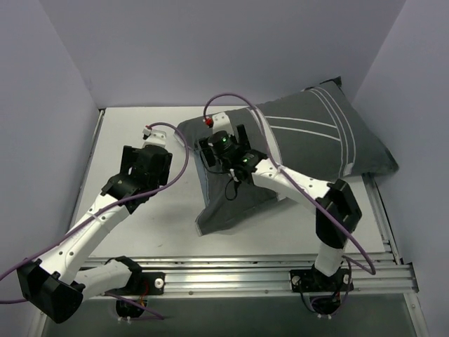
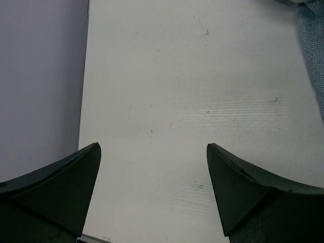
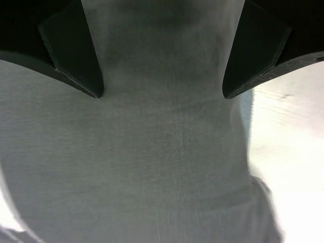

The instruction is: Remove the pillowcase from the pillow

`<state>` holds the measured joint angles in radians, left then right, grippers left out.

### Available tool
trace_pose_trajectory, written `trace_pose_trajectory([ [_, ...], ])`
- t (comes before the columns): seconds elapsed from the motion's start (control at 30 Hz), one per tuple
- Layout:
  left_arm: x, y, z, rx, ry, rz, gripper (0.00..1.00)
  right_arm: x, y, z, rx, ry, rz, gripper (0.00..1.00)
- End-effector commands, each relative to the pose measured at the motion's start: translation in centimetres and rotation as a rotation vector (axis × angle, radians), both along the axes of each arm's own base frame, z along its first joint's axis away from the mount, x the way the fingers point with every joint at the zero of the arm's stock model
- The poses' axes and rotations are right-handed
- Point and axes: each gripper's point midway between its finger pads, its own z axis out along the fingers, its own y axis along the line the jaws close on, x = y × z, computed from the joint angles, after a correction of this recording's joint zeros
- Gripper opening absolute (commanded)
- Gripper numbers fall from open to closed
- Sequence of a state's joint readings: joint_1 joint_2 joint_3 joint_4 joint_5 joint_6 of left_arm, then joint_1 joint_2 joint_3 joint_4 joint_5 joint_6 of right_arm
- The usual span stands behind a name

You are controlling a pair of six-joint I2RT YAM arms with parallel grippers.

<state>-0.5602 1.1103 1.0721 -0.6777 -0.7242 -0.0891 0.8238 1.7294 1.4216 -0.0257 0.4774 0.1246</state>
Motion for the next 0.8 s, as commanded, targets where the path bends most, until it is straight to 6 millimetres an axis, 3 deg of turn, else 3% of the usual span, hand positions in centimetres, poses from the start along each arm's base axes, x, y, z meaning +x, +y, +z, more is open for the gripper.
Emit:
trace_pose_trajectory([
  [0.0, 0.3, 0.3, 0.6, -0.02, -0.026, 0.018, 0.94, 1.8, -2.7, -1.9, -0.182, -0.044, -0.172, 1.0],
  [0.03, 0.2, 0.4, 0.6, -0.02, -0.028, 0.02, 0.94, 1.8, -3.1, -4.2, -0.244, -0.011, -0.193, 1.0],
  [0.1, 0.2, 0.8, 0.8, -0.02, -0.037, 0.038, 0.94, 1.8, -3.7, -6.0, -0.307, 0.01, -0.214, 0.94],
  [0.13, 0.2, 0.9, 0.9, -0.023, -0.041, 0.044, 0.94, 1.8, -3.8, -7.4, -0.337, 0.032, -0.214, 0.72],
  [0.2, 0.1, 1.3, 1.1, -0.027, -0.049, 0.061, 0.94, 1.4, -4.2, -9.0, -0.369, 0.057, -0.206, 0.44],
  [0.23, 0.2, 1.4, 1.1, -0.033, -0.051, 0.068, 0.94, 1.2, -3.7, -9.6, -0.364, 0.076, -0.176, 0.19],
  [0.3, 0.1, 1.8, 1.1, -0.04, -0.052, 0.082, 0.94, 0.2, -3.1, -10.9, -0.393, 0.11, -0.091, 0.0],
  [0.37, 0.1, 2.1, 1.2, -0.048, -0.059, 0.094, 0.94, -0.7, -1.7, -10.8, -0.406, 0.11, 0.019, 0.0],
  [0.4, 0.1, 2.1, 1.3, -0.052, -0.064, 0.099, 0.94, -2.2, -0.9, -11.6, -0.423, 0.124, 0.085, 0.0],
  [0.43, 0.1, 2.4, 1.4, -0.06, -0.07, 0.111, 0.94, -2.9, 0.0, -10.8, -0.397, 0.114, 0.139, 0.0],
  [0.5, 0.0, 2.7, 1.8, -0.073, -0.088, 0.122, 0.94, -6.0, 2.6, -11.6, -0.36, 0.15, 0.319, 0.0],
  [0.53, 0.0, 3.0, 2.2, -0.085, -0.108, 0.134, 0.94, -7.2, 3.7, -10.2, -0.313, 0.135, 0.384, 0.0],
  [0.6, -0.2, 3.4, 2.9, -0.109, -0.144, 0.147, 0.94, -10.7, 6.0, -9.9, -0.254, 0.166, 0.538, 0.0],
  [0.77, -0.6, 3.8, 4.6, -0.186, -0.239, 0.143, 0.94, -17.8, 7.8, -8.5, -0.235, 0.213, 0.746, 0.0],
])
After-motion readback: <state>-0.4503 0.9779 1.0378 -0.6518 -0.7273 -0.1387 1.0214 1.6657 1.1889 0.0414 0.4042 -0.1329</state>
